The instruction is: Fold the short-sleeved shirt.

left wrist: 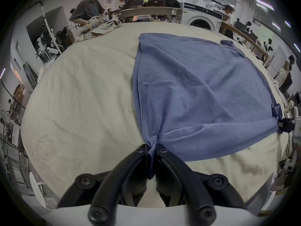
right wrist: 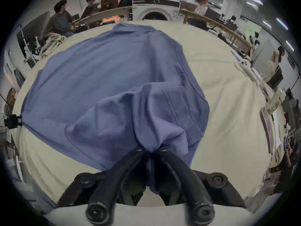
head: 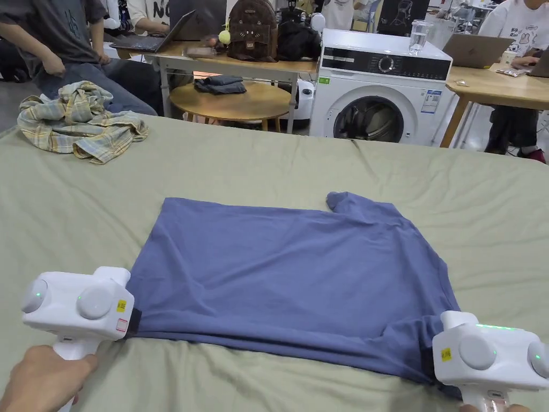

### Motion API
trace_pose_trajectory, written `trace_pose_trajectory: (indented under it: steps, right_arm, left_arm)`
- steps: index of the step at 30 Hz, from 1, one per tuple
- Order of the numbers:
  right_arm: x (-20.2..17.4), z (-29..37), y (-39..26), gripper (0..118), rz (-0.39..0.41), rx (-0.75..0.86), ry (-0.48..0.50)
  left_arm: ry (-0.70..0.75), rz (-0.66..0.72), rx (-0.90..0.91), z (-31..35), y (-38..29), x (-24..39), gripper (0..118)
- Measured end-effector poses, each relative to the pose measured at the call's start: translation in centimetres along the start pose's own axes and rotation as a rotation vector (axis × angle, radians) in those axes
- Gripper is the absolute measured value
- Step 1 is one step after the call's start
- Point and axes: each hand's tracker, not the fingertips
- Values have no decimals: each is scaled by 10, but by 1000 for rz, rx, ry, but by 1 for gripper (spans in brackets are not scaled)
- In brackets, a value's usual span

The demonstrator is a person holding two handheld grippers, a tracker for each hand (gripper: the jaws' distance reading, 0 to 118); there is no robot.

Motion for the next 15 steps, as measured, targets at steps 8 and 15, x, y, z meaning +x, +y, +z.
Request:
trace_pose_trajectory:
  steps: [8, 15]
  right_arm:
    - [8, 43, 21, 5, -2, 124, 3]
    - [4, 61, 86, 5, 8, 250, 1]
  left_arm:
    - [-51, 56, 128, 38, 13, -9, 2]
    - [-70, 53, 209, 47, 66, -10, 2]
